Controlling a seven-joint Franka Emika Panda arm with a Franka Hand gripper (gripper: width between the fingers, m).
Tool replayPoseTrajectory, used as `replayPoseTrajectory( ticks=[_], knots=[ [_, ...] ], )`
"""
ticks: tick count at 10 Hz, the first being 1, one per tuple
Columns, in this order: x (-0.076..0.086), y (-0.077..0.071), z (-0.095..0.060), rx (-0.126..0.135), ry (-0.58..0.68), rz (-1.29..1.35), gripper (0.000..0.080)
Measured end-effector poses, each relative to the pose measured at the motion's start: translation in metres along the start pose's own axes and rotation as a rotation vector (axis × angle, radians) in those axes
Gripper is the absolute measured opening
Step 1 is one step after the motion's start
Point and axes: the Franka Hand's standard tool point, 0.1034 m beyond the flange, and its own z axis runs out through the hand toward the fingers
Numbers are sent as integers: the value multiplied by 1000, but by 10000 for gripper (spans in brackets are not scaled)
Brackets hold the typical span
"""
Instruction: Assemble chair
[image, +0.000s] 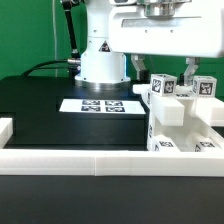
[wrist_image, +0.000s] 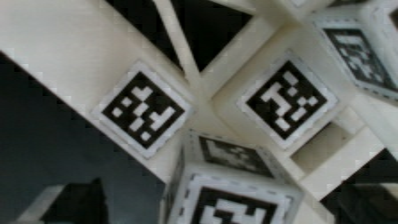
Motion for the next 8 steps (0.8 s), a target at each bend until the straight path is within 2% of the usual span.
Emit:
replayPoseTrajectory(
  ticks=[8],
  knots=[
    [1,3,1,-9,5,-577,649]
  ],
)
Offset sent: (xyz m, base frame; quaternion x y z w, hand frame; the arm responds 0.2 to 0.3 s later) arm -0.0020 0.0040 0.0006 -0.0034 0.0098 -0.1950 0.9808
